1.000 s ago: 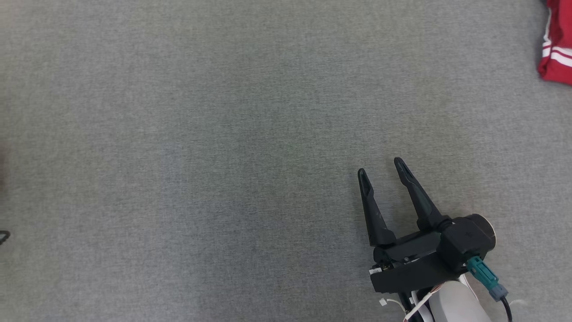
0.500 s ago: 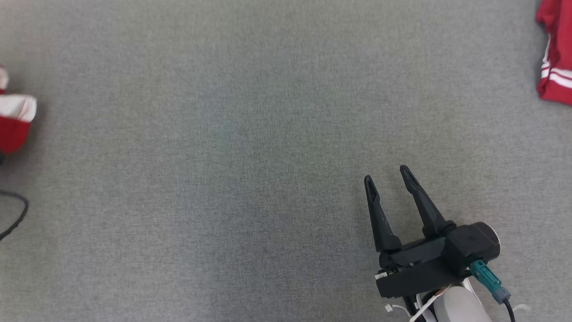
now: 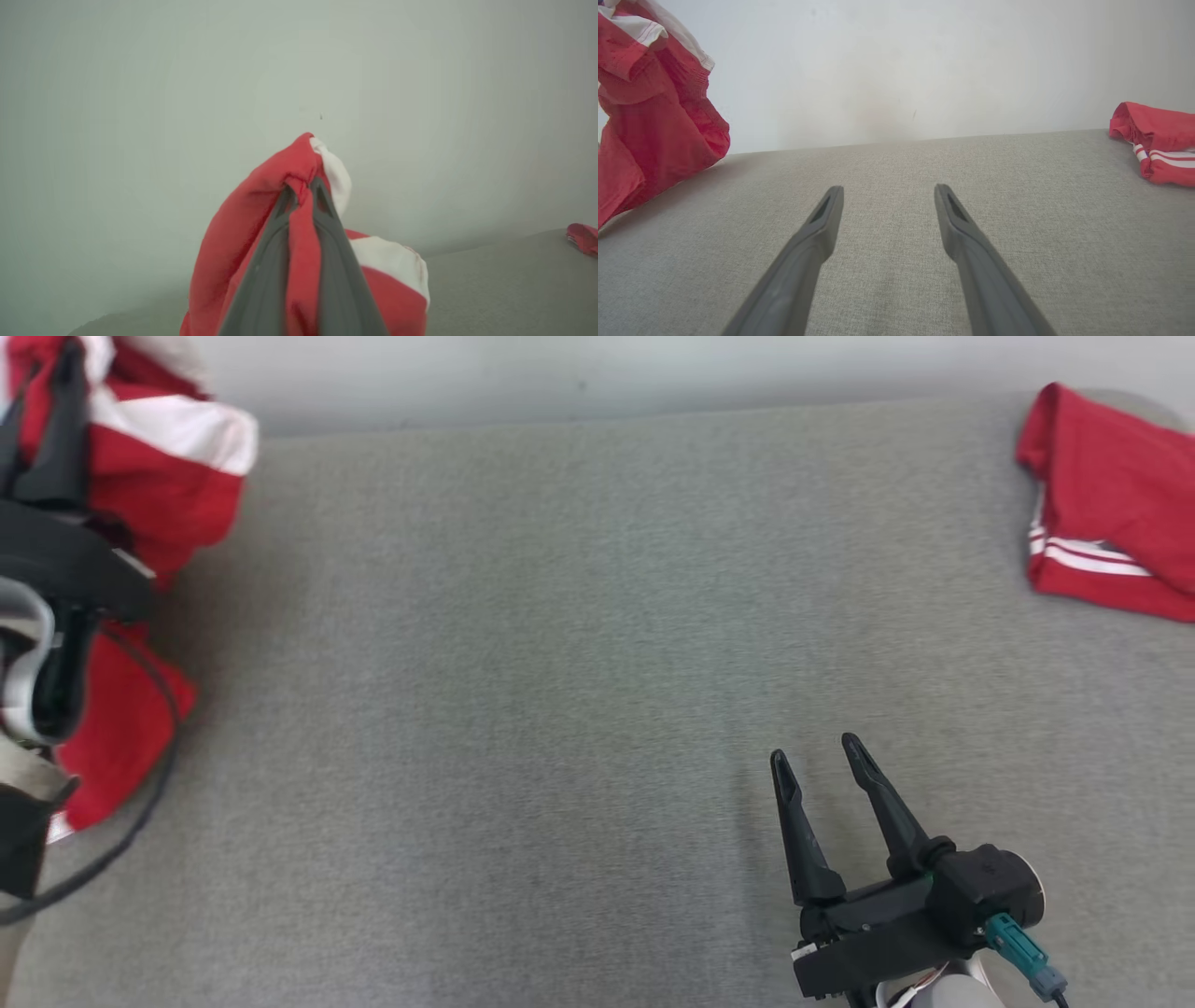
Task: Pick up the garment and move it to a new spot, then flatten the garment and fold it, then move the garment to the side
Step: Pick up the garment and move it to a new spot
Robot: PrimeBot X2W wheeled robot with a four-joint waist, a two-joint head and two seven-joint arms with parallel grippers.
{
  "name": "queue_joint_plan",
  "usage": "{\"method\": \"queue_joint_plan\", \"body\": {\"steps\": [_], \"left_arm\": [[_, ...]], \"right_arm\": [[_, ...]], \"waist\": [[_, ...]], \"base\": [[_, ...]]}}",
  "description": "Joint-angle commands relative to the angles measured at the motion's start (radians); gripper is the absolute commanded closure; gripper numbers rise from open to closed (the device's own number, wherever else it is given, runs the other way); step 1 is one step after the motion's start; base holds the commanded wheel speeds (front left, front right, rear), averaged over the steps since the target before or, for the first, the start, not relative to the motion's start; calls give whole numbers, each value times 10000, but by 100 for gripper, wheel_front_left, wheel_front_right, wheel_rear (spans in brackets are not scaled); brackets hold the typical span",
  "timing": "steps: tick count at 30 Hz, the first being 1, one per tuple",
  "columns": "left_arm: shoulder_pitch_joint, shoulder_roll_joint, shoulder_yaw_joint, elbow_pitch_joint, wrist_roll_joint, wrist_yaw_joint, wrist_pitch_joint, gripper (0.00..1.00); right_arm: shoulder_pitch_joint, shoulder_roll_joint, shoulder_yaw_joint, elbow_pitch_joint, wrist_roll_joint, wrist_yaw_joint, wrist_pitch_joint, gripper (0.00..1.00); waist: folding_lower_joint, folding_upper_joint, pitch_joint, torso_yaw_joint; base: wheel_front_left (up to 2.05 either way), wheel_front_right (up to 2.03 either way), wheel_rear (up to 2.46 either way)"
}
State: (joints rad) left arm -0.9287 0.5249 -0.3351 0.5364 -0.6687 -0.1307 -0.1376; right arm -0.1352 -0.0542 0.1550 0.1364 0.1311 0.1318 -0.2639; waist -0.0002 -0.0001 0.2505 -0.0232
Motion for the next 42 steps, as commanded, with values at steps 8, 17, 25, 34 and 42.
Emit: {"method": "queue_joint_plan", "body": {"steps": [8,17,25,34,42], "left_arm": [[604,-995,-480,-2875,-242,632,571,100],[980,-1904,-1184,-4736,-280,1136,973,100],[2050,-2403,-1634,-5172,-429,1604,989,100],[4542,-2364,-1559,-3846,-699,2021,-59,100],[5599,-2597,-1651,-2248,-864,1732,-806,89]], "right_arm": [[295,50,96,46,335,-26,0,0],[366,51,-46,5,525,-26,0,0],[359,54,-192,-13,611,-26,0,0],[109,53,-54,54,671,-26,0,0],[77,54,-79,129,498,-26,0,0]], "waist": [[2,1,-592,-1284],[2,1,-544,-2061],[2,1,-399,-2122],[2,1,-239,-2109],[2,1,-381,-1847]], "base": [[0,0,0],[0,0,0],[0,0,0],[0,0,0],[0,0,0]]}}
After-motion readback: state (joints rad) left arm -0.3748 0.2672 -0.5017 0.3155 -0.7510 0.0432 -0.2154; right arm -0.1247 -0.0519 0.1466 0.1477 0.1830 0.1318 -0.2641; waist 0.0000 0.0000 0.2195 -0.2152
